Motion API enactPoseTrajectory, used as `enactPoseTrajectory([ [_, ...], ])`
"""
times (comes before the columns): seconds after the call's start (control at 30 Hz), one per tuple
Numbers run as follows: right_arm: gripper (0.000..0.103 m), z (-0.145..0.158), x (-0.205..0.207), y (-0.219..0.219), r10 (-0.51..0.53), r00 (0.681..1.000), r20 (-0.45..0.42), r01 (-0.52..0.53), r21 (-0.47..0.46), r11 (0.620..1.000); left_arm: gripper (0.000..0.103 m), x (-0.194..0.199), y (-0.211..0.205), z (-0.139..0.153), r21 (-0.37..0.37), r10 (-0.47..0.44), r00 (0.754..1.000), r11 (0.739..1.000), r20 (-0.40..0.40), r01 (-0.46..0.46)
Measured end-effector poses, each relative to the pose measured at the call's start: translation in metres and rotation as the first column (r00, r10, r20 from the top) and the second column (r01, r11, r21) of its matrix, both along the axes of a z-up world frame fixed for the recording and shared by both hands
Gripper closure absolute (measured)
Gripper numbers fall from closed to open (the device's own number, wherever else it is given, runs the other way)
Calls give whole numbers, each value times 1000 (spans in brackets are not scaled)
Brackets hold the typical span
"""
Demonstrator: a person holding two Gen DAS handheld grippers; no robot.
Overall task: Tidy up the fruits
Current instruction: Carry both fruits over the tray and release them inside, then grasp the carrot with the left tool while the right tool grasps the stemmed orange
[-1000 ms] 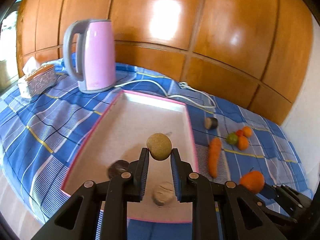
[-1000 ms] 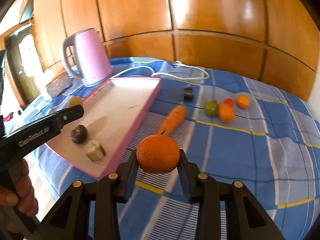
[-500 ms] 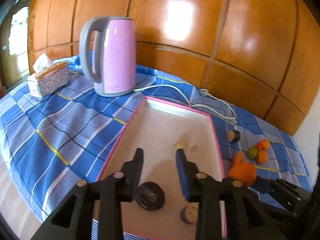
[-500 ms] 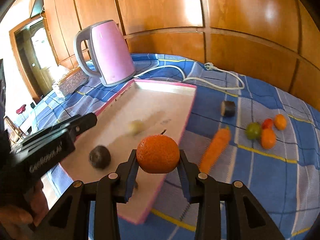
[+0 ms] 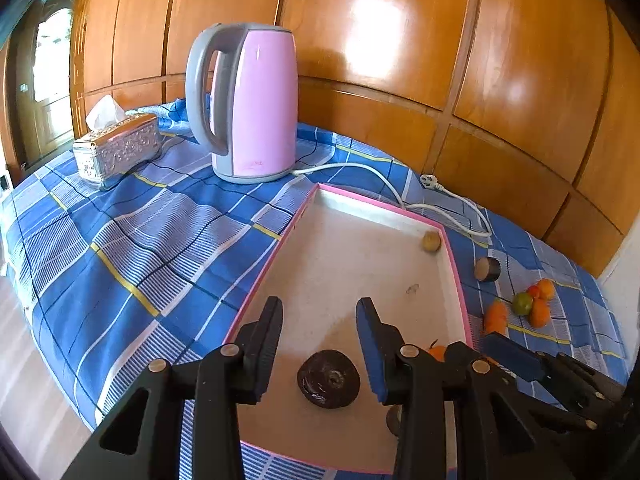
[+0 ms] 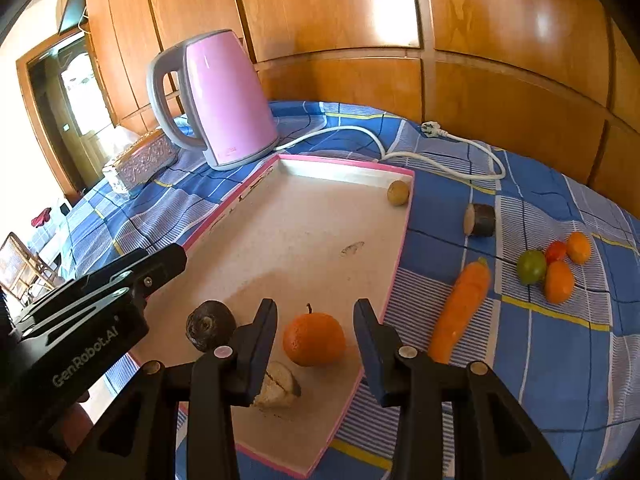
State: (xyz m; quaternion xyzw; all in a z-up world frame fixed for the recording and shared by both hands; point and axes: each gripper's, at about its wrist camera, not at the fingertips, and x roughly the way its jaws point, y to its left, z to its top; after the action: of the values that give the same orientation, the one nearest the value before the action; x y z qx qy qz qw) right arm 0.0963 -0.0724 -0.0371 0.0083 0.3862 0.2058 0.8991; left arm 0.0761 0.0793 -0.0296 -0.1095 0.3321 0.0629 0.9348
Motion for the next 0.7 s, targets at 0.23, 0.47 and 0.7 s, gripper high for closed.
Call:
enactPoseTrajectory([
  [0.23, 63, 7, -13, -18, -61, 998, 20, 61, 19, 998, 64, -6, -9, 1, -6, -25, 1000, 1000, 3, 25],
  [0.47, 63, 11, -21, -40, -122, 992, 36, 121, 28, 992, 64, -9, -24, 5, 5, -63, 998, 998, 9, 63],
  [0.7, 63, 6, -27, -66, -193, 981, 27, 192, 32, 981, 64, -11, -40, 5, 30, -113, 994, 993, 1, 113],
])
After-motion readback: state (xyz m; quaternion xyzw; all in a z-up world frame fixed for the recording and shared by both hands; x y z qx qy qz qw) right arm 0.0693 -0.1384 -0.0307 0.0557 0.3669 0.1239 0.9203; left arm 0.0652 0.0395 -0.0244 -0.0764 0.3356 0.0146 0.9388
